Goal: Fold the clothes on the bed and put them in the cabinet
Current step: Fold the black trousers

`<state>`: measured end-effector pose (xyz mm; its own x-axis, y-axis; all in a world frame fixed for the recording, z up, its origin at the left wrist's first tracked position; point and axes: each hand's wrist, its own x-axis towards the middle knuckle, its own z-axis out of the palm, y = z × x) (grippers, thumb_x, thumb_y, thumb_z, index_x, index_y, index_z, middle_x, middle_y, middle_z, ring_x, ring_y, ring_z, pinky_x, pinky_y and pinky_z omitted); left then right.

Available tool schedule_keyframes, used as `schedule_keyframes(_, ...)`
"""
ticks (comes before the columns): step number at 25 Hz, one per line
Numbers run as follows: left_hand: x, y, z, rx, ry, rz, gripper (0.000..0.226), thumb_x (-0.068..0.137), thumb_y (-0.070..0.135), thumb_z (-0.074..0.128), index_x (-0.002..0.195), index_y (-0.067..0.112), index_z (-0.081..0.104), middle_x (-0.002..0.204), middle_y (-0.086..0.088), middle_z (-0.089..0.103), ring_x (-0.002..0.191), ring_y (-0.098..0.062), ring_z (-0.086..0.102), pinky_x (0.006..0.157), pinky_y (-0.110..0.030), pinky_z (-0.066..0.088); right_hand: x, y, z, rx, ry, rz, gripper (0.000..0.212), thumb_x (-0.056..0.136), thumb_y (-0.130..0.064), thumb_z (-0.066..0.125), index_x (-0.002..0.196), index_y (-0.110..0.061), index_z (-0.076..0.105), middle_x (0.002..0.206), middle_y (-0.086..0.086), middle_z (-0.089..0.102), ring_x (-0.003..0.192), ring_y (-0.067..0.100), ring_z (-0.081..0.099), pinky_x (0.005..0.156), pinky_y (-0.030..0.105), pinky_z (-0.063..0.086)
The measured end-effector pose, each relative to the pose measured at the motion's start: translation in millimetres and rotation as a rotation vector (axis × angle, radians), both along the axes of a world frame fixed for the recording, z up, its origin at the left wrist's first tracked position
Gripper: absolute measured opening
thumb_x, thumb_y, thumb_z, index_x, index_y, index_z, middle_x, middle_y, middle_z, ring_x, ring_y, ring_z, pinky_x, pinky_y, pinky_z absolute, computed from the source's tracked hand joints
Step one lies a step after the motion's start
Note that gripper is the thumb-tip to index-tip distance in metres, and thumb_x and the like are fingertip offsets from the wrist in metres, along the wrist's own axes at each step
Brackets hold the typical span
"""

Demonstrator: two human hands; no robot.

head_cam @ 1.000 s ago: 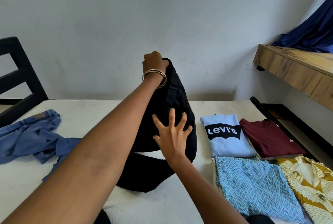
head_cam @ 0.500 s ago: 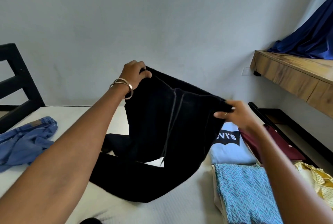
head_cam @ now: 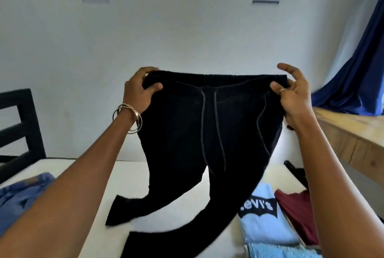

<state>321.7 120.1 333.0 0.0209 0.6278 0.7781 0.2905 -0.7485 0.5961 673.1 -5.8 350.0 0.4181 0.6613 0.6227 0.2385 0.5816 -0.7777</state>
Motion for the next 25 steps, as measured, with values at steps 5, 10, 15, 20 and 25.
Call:
schedule_keyframes(5, -3.9, -2.7, 82.4, 0.006, -0.267, -0.092, 0.020, 0.086, 0.019, 0.069, 0.105, 0.011, 0.067, 0.098, -0.001, 0.070, 0.092, -0.015, 0.066, 0.086, -0.032, 0.054, -13.5, 5.7, 90.2, 0.103, 0.027, 0.020, 0.028, 0.095, -0.003, 0.058, 0.117, -0.018, 0.066, 0.086, 0.001, 0.069, 0.073, 0.010, 0.066, 0.076, 0.029, 0.057)
schedule_keyframes(10, 27.7, -3.9, 94.8, -0.317, 0.079, 0.528, 0.037, 0.086, 0.030, 0.067, 0.104, -0.002, 0.062, 0.108, -0.024, 0.063, 0.103, -0.040, 0.060, 0.082, -0.040, 0.049, -75.4, 46.4, 94.7, -0.262, -0.211, -0.564, 0.031, 0.088, -0.014, 0.053, 0.118, -0.010, 0.056, 0.115, 0.019, 0.061, 0.104, 0.036, 0.059, 0.087, 0.039, 0.045)
schedule_keyframes(15, 83.8, -24.0, 68.2, -0.449, -0.165, 0.241, 0.036, 0.083, 0.031, 0.068, 0.101, 0.000, 0.062, 0.104, -0.018, 0.064, 0.095, -0.034, 0.064, 0.074, -0.036, 0.055, -153.8, 46.6, 48.4, -0.118, -0.418, -0.424, 0.021, 0.092, -0.010, 0.052, 0.112, -0.014, 0.050, 0.093, 0.002, 0.063, 0.083, 0.022, 0.050, 0.074, 0.033, 0.034)
schedule_keyframes(20, 92.1, -38.8, 44.5, -0.531, -0.193, -0.193, 0.021, 0.089, 0.005, 0.050, 0.072, 0.002, 0.062, 0.063, -0.008, 0.057, 0.056, -0.023, 0.057, 0.048, -0.024, 0.043, -153.8, 54.7, 31.6, -0.255, -0.285, -0.058, 0.029, 0.089, -0.031, 0.067, 0.115, -0.018, 0.061, 0.107, -0.003, 0.064, 0.104, 0.018, 0.061, 0.092, 0.034, 0.051)
schedule_keyframes(25, 88.7, -37.5, 31.8, -0.348, -0.102, -0.373, 0.026, 0.083, -0.010, 0.063, 0.102, 0.005, 0.073, 0.089, -0.013, 0.074, 0.081, -0.020, 0.073, 0.077, -0.033, 0.060, -113.6, 49.7, 29.2, -0.317, -0.431, 0.203, 0.080, 0.073, -0.013, 0.085, 0.140, -0.021, 0.041, 0.123, 0.000, 0.058, 0.112, 0.018, 0.059, 0.093, 0.033, 0.053)
